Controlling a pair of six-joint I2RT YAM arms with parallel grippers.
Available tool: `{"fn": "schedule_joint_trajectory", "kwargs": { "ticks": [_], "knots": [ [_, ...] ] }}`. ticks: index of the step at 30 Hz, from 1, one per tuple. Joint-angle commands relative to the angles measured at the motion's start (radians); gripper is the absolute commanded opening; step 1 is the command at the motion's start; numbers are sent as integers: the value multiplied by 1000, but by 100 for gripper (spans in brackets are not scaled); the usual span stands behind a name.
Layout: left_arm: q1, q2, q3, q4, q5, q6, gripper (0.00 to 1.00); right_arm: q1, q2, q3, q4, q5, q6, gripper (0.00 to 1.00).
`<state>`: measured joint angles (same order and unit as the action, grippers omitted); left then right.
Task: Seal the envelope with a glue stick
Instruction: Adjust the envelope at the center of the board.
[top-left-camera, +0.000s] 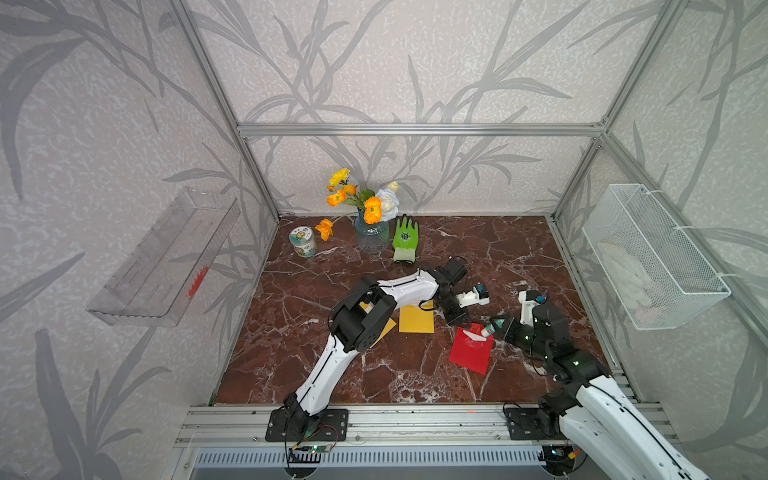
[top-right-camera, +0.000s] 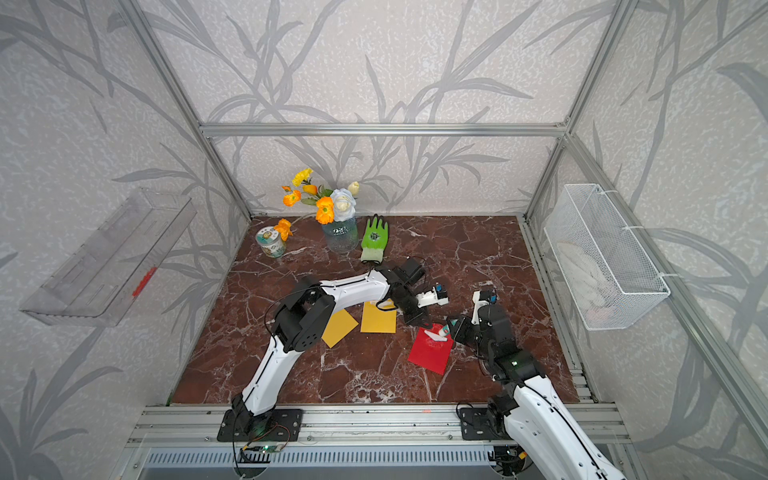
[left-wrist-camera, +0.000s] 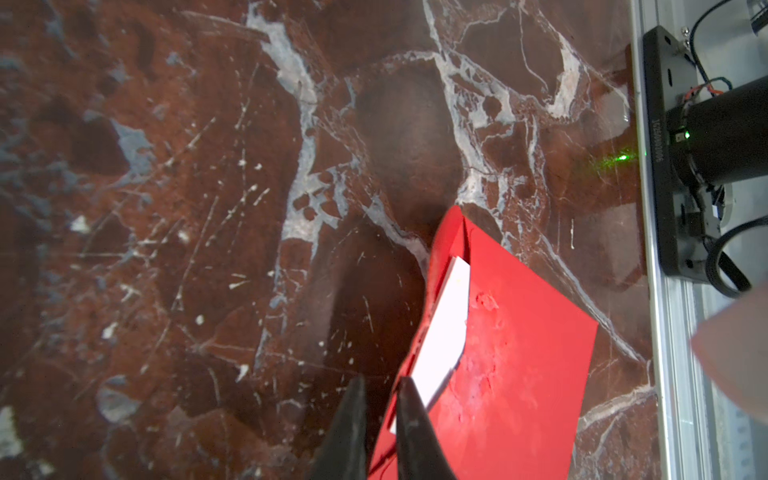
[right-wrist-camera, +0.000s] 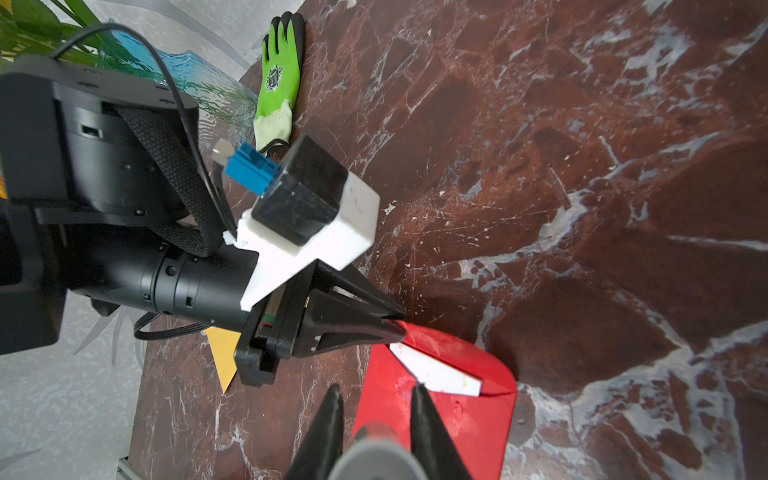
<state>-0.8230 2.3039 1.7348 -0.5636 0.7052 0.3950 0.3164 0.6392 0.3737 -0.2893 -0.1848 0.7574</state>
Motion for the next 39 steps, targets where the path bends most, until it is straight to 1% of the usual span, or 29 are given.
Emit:
{"fn": "schedule_joint_trajectory", "kwargs": {
  "ticks": [1, 3, 4, 7, 10, 16, 20, 24, 28, 32, 34, 39],
  "knots": [
    [1, -27, -6, -1, -17, -13, 8, -4, 15, -11, 36, -14, 8, 0],
    [1, -32, -5, -12, -20, -18, 2, -5, 24, -14, 43, -17, 12, 0],
    [1, -34, -1, -26, -24, -22, 0, -5, 28, -14, 45, -16, 13, 0],
    [15, -54, -6, -32, -29, -62, 0, -6, 33, -14, 46, -12, 17, 0],
    [29, -94, -51, 21, -56, -149, 0, -5, 34, -15, 52, 2, 19, 0],
    [36, -193, -174, 163, -227, -411, 0, -5, 96, 1, 109, 10, 13, 0],
    [36, -262, -308, 305, -317, -596, 0, -5, 160, 18, 148, 14, 2, 0],
    [25, -307, -420, 408, -401, -714, 0, -5, 208, 53, 145, 22, -25, 0],
    [1, -322, -480, 459, -451, -764, 0, -5, 239, 62, 155, 31, -36, 0],
    [-18, -328, -497, 443, -439, -764, 0, -5, 271, 65, 167, 24, -36, 0],
    [-18, -343, -517, 448, -421, -768, 5, -5, 288, 70, 168, 11, -38, 0],
    [-14, -391, -540, 429, -380, -749, 24, -5, 310, 70, 172, -8, -40, 0]
  ]
}}
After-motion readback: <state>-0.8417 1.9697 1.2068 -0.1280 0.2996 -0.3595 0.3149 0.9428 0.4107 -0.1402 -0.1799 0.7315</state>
